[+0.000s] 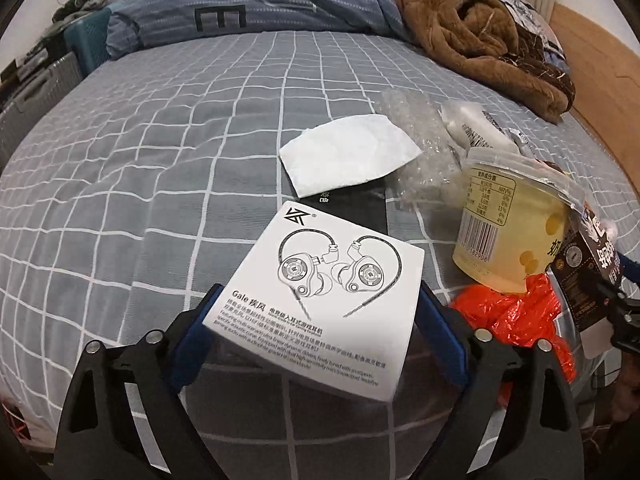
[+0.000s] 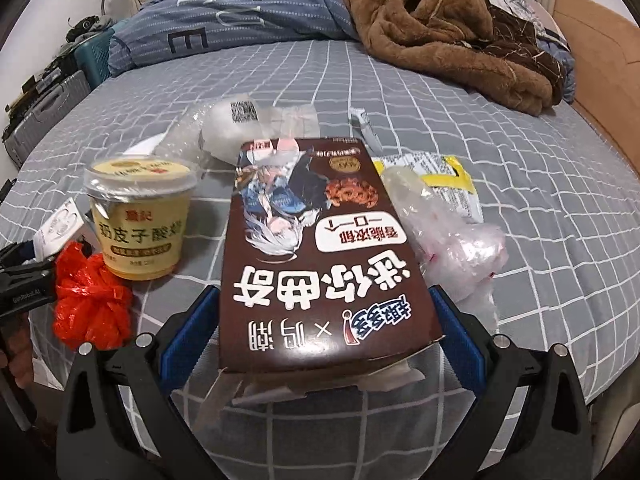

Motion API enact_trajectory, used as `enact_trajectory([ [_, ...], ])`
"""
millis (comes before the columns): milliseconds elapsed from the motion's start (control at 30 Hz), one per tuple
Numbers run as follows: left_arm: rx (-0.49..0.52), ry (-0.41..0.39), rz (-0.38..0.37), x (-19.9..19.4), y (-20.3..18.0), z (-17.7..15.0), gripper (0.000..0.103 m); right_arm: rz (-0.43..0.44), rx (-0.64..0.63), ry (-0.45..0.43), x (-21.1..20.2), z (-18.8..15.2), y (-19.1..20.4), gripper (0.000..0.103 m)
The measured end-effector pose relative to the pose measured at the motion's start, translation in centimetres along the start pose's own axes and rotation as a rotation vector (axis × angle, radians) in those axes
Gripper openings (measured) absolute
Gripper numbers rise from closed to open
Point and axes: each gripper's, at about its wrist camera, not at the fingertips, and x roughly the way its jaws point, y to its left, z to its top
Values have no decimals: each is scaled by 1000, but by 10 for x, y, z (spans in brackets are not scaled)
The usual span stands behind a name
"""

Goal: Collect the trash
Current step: 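Grasp the white earphone box with the left tool while the right tool grasps the brown snack box, then carry the white box and brown box with both tools over the black bin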

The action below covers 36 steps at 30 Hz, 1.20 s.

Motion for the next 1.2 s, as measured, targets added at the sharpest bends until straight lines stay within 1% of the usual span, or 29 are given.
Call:
enact_trajectory([
  [133, -4, -3, -3, 0, 0, 0, 84, 8, -1, 3, 3, -1, 1, 96],
  [167, -5, -4, -5, 0, 1, -1, 84, 9, -1, 3, 3, -1, 2, 93],
  [300, 1, -6, -2, -2, 0, -1, 84, 18, -2, -1, 3, -2, 2, 90],
  [567, 0, -17, 14, -11, -1, 1, 83, 25, -7, -33, -11, 0, 6, 89],
  [867, -14, -45, 26, -35, -3, 5, 83, 23, -6, -76, -39, 5, 6, 89],
  [1033, -33, -66, 13, -53, -7, 7, 83, 19, -6, -101, -60, 8, 5, 89],
  [1200, -29, -94, 21, -74, -18, 6, 83, 12, 1, -138, -86, 8, 1, 89],
])
